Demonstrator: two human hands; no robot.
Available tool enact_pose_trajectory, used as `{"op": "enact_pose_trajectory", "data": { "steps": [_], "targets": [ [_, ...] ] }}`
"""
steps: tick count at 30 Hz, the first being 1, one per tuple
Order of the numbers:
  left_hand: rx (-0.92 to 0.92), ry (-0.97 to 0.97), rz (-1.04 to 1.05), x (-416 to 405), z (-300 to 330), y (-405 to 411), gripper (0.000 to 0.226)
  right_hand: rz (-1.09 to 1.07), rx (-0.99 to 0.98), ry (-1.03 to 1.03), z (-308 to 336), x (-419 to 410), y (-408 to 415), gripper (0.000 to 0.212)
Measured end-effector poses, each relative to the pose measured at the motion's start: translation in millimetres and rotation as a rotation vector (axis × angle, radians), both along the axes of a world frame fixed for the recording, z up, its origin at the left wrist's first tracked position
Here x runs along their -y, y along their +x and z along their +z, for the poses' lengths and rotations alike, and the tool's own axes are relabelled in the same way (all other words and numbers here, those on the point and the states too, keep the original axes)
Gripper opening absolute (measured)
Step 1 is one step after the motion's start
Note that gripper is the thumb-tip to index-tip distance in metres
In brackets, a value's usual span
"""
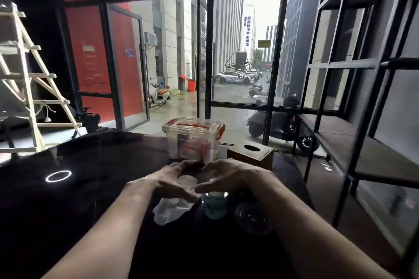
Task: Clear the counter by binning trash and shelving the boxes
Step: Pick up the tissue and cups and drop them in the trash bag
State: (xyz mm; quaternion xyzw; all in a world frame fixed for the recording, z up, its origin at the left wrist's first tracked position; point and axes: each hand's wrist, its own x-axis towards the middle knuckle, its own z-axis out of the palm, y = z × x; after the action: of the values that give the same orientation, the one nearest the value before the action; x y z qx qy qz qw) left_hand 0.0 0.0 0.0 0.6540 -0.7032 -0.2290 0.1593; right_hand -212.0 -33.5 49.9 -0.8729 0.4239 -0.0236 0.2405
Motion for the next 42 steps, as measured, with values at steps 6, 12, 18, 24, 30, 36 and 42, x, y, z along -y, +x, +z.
{"op": "enact_pose_trajectory", "data": {
  "steps": [6,12,18,24,30,36,42],
  "targets": [
    [0.089,0.034,0.046,-13,-14,-9,0.091,-0.056,-0.087,-0.047,-22,-4,-2,0.074],
    [0.044,-0.078,0.188,-23,-25,-20,0.028,-0.084,0.048,-0.206,-33,-11,-12,0.059],
    [0.077,-0.253,0.115,-18,-1,-50,0.053,-0.191,0.159,-0.303,-12,-4,-48,0.066],
    [0.02,-0.222,-0.008,3,-2,-119,0.022,-0.344,0.133,-0.374,3,5,-110,0.065],
    [0.199,0.033,-0.151,4,-19,-177,0.089,-0.441,0.098,-0.379,-3,2,-159,0.07],
    [0.207,0.045,-0.153,12,-22,-184,0.084,-0.427,0.129,-0.331,-15,3,-186,0.074],
    [0.178,-0.036,-0.044,4,-21,-180,0.081,-0.378,0.147,-0.346,-18,4,-195,0.068]
  ]
}}
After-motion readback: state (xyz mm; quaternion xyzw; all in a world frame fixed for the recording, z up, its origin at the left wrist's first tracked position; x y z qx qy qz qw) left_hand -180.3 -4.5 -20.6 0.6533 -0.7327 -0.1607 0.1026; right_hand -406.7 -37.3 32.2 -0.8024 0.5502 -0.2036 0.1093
